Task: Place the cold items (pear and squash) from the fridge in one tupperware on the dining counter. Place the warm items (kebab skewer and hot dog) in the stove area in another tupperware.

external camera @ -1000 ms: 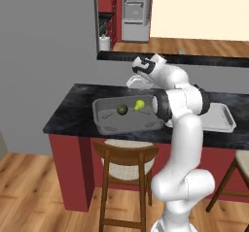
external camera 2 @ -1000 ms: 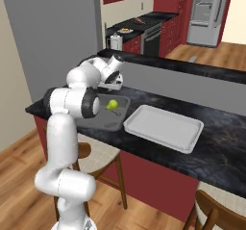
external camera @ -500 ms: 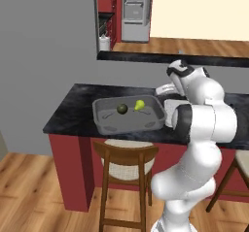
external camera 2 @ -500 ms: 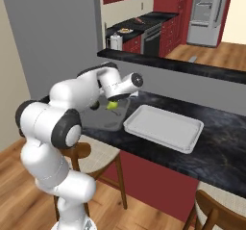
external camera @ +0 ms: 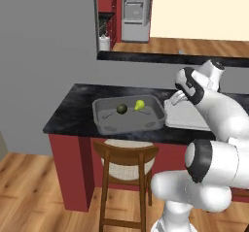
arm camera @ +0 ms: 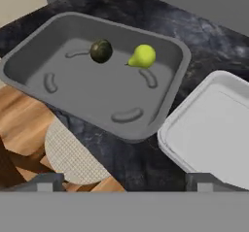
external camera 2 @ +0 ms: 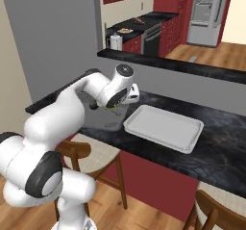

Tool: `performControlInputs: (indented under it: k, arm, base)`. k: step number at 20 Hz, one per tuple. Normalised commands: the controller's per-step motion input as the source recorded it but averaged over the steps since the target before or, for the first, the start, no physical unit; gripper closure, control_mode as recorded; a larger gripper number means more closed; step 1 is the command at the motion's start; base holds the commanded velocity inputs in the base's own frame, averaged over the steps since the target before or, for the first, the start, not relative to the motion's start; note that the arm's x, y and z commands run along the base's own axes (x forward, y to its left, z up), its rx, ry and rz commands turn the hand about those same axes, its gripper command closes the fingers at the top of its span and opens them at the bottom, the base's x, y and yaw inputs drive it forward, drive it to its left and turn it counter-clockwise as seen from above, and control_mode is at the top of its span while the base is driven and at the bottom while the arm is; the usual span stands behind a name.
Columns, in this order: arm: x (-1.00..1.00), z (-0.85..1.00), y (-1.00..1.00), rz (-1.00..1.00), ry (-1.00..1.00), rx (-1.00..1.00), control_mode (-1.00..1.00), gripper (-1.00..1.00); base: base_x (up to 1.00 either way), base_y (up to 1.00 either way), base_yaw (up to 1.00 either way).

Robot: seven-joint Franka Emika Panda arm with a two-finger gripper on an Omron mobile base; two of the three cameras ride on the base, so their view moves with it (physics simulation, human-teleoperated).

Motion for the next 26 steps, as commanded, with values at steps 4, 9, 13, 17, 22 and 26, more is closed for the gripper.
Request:
performControlInputs:
  k: [4, 9, 13, 17, 22, 26]
  arm:
    - [-1.0, -0.42, 0.17, -0.01, 0.28, -0.64, -1.0, -1.0]
    - [-1.0, -0.57, 0.22, 0.15, -0.01, -0.27, -1.0, -1.0]
    - [-0.84, -0.51, 0.0, 0.17, 0.0, -0.05, -1.0, -1.0]
    - [-0.5, -0.23, 0.0, 0.16, 0.0, -0.03, -1.0, -1.0]
    - [-0.36, -0.17, 0.0, 0.08, 0.0, -0.05, 1.0, -1.0]
    - [0.0, 0.0, 0.0, 0.0, 0.0, 0.0, 1.0, -1.0]
  base:
    - [0.0, 0.0, 0.0]
    - [0.0, 0.0, 0.0]
    - [0.0, 0.0, 0.0]
    - [0.0, 0.0, 0.0]
    - [-0.13, -0.01, 0.0]
    - [-0.63, -0.49, -0.09]
